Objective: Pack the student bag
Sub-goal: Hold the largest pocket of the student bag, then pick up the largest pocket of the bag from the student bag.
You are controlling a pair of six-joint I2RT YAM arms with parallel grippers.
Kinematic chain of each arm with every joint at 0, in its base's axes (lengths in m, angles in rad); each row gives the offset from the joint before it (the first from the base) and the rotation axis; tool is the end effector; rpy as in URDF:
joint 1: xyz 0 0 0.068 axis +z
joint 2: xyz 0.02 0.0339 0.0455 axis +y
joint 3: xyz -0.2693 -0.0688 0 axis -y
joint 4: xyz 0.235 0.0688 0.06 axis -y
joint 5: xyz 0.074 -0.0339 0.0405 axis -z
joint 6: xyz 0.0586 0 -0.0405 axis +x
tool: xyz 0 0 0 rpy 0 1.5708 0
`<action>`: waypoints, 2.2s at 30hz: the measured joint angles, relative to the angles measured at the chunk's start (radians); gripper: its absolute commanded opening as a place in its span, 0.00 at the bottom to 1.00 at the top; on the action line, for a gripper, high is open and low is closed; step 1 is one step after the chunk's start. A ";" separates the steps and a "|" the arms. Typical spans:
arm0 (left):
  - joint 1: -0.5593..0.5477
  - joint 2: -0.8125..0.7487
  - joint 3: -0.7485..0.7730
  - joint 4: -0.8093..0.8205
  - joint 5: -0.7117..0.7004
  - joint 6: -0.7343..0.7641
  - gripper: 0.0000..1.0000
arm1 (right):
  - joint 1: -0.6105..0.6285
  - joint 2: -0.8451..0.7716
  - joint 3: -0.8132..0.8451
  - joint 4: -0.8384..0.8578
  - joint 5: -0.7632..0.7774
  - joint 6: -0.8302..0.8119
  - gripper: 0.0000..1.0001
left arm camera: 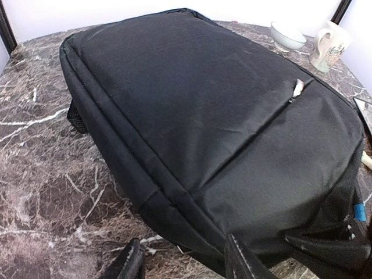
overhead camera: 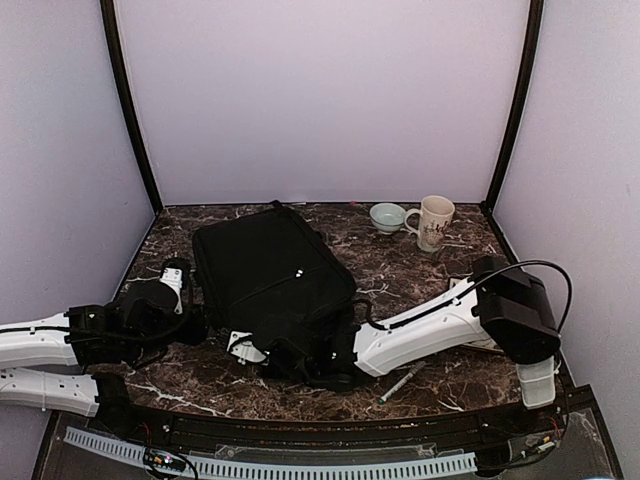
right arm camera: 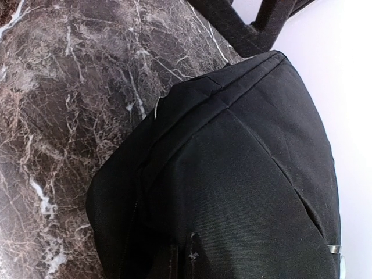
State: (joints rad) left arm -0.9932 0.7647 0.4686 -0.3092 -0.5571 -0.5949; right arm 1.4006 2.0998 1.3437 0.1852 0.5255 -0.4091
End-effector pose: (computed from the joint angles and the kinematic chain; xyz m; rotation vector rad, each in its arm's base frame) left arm 0.1186 -0.1253 0.2184 0.1055 2.0921 -0.3591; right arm 0.1091 0.4611 0.1610 -1.4160 1.4929 0.0473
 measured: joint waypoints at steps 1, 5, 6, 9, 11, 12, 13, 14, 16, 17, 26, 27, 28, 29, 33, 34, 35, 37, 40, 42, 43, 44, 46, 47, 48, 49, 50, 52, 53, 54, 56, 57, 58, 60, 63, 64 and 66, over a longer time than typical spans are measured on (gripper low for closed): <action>0.000 0.000 0.000 0.012 0.003 0.008 0.48 | -0.012 -0.004 0.000 0.004 -0.017 -0.004 0.00; 0.000 -0.003 -0.009 0.081 0.021 0.046 0.46 | -0.073 -0.033 0.000 0.002 -0.102 -0.013 0.00; 0.000 -0.007 -0.019 0.105 0.023 0.057 0.46 | -0.091 -0.043 0.000 0.001 -0.124 -0.013 0.00; 0.000 -0.024 -0.070 0.179 0.025 0.092 0.45 | -0.142 -0.078 0.000 -0.001 -0.183 -0.010 0.00; 0.000 -0.031 -0.111 0.232 0.025 0.115 0.46 | -0.170 -0.103 -0.001 -0.001 -0.211 -0.005 0.00; 0.000 -0.032 -0.134 0.262 0.025 0.129 0.45 | -0.180 -0.116 -0.005 0.003 -0.224 -0.001 0.00; 0.000 -0.030 -0.151 0.287 0.025 0.140 0.45 | -0.188 -0.129 -0.010 0.004 -0.235 0.002 0.00; 0.000 -0.025 -0.165 0.310 0.026 0.147 0.45 | -0.195 -0.140 -0.018 0.009 -0.245 0.004 0.00; 0.000 -0.003 -0.174 0.344 0.027 0.160 0.46 | -0.199 -0.150 -0.029 0.012 -0.254 0.008 0.00; 0.002 0.017 -0.174 0.369 0.032 0.166 0.46 | -0.199 -0.150 -0.034 0.019 -0.257 0.010 0.00; 0.173 0.185 -0.189 0.603 0.289 0.235 0.39 | -0.213 -0.150 -0.085 0.065 -0.294 0.034 0.00; 0.192 0.199 -0.195 0.628 0.312 0.245 0.38 | -0.217 -0.150 -0.093 0.072 -0.304 0.040 0.00; 0.202 0.208 -0.200 0.646 0.334 0.251 0.37 | -0.220 -0.150 -0.099 0.077 -0.310 0.045 0.00; 0.210 0.216 -0.206 0.666 0.355 0.260 0.35 | -0.224 -0.151 -0.107 0.083 -0.321 0.050 0.00; 0.233 0.243 -0.230 0.754 0.430 0.290 0.34 | -0.243 -0.167 -0.137 0.100 -0.364 0.077 0.00; 0.239 0.253 -0.233 0.769 0.445 0.296 0.34 | -0.248 -0.171 -0.140 0.102 -0.375 0.084 0.00; 0.245 0.266 -0.237 0.789 0.459 0.299 0.34 | -0.252 -0.173 -0.142 0.102 -0.384 0.092 0.00; 0.256 0.286 -0.241 0.814 0.474 0.302 0.34 | -0.259 -0.177 -0.145 0.105 -0.401 0.105 0.00; 0.277 0.316 -0.257 0.862 0.504 0.303 0.33 | -0.269 -0.179 -0.146 0.106 -0.426 0.124 0.00; 0.289 0.335 -0.261 0.885 0.521 0.301 0.30 | -0.272 -0.180 -0.146 0.106 -0.438 0.134 0.00; 0.294 0.347 -0.262 0.900 0.529 0.299 0.29 | -0.273 -0.180 -0.147 0.106 -0.441 0.136 0.00; 0.299 0.360 -0.262 0.915 0.539 0.298 0.28 | -0.274 -0.180 -0.148 0.106 -0.444 0.139 0.00; 0.309 0.388 -0.262 0.946 0.558 0.295 0.27 | -0.276 -0.180 -0.151 0.108 -0.449 0.143 0.00; 0.312 0.401 -0.262 0.961 0.567 0.294 0.27 | -0.277 -0.180 -0.153 0.107 -0.452 0.146 0.00; 0.317 0.415 -0.262 0.976 0.578 0.292 0.26 | -0.277 -0.180 -0.153 0.107 -0.452 0.147 0.00; 0.318 0.429 -0.262 0.993 0.586 0.291 0.25 | -0.278 -0.180 -0.153 0.107 -0.453 0.150 0.00; 0.322 0.442 -0.262 1.006 0.592 0.287 0.24 | -0.278 -0.180 -0.153 0.108 -0.455 0.151 0.00; 0.324 0.463 -0.262 1.027 0.602 0.280 0.23 | -0.279 -0.181 -0.154 0.109 -0.458 0.155 0.00; 0.327 0.475 -0.262 1.042 0.607 0.276 0.22 | -0.280 -0.182 -0.157 0.111 -0.460 0.157 0.00; 0.328 0.484 -0.262 1.051 0.611 0.273 0.21 | -0.282 -0.183 -0.160 0.114 -0.463 0.158 0.00; 0.330 0.504 -0.262 1.072 0.622 0.269 0.18 | -0.285 -0.191 -0.168 0.114 -0.470 0.161 0.00; 0.331 0.514 -0.262 1.084 0.628 0.267 0.16 | -0.286 -0.195 -0.171 0.114 -0.473 0.161 0.00; 0.334 0.523 -0.262 1.095 0.631 0.266 0.14 | -0.289 -0.199 -0.174 0.114 -0.478 0.162 0.00; 0.335 0.539 -0.262 1.119 0.641 0.262 0.10 | -0.292 -0.206 -0.175 0.114 -0.484 0.165 0.00; 0.338 0.578 -0.263 1.180 0.665 0.259 0.00 | -0.295 -0.214 -0.179 0.114 -0.489 0.171 0.00; 0.339 0.585 -0.263 1.191 0.671 0.256 0.00 | -0.296 -0.214 -0.180 0.114 -0.489 0.172 0.00; 0.339 0.599 -0.264 1.218 0.681 0.254 0.00 | -0.296 -0.214 -0.180 0.114 -0.489 0.177 0.00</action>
State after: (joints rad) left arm -0.6544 1.3640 0.2043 0.9089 0.1234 -0.3405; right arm 1.1046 1.8858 1.1641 0.2996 0.0360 -0.2317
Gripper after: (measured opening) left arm 0.012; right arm 0.022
